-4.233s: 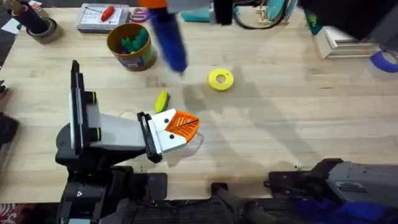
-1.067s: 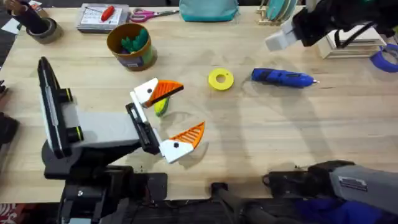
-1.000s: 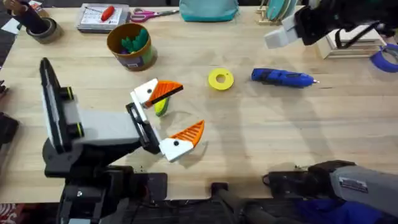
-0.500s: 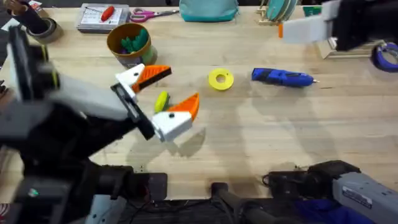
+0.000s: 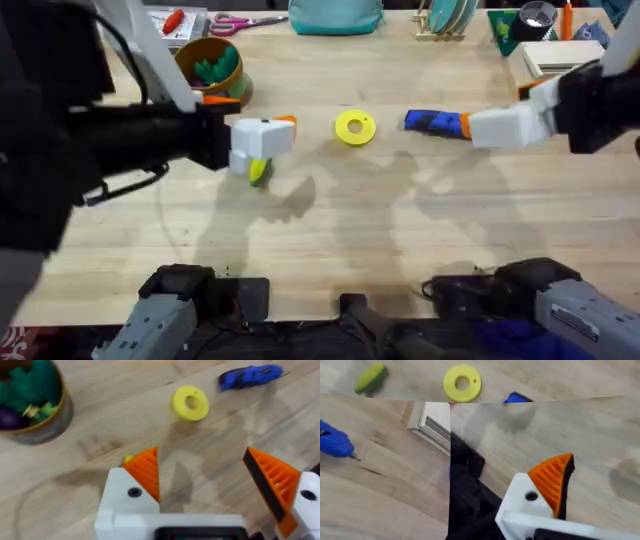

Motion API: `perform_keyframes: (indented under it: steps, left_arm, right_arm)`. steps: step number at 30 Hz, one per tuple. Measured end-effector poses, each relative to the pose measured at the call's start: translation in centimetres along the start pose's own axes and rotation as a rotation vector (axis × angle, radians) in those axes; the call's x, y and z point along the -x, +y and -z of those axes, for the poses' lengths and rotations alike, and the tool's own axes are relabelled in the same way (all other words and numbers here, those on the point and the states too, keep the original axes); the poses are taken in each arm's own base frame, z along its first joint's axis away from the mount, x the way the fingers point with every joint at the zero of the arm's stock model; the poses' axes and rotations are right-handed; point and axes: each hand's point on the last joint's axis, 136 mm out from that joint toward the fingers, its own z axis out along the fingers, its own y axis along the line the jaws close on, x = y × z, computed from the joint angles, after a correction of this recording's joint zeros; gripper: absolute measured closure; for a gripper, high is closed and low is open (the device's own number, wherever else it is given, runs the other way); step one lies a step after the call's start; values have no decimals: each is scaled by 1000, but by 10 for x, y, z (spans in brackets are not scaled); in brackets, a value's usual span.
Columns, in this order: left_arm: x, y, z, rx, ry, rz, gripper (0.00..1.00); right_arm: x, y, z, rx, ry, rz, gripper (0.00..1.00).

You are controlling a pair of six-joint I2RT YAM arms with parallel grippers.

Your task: Pick up the gripper from the table and insert it into the empty holder that is missing its gripper. Then pick up a screw, insert it into the mounting hole, and use the screwdriver to tighten it. Finally, clean up the table by picking up the vegetable and placing it into the bucket.

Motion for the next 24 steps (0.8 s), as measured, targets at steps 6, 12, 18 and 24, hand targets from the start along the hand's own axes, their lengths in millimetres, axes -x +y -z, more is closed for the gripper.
perform_keyframes:
  steps: [6, 12, 18, 24]
  left_arm:
    - [-12, 28, 2, 153, 148, 46, 15]
    - [-42, 54, -5, 258, 322, 101, 15]
    - [-43, 67, -16, 287, 356, 107, 15]
    - [-52, 72, -15, 321, 400, 115, 15]
  right_arm:
    - [-7, -2, -13, 18, 82, 33, 4]
    - [-7, -4, -26, 29, 125, 37, 4]
    - [-7, -4, -27, 30, 130, 40, 4]
    - [-7, -5, -27, 25, 131, 41, 4]
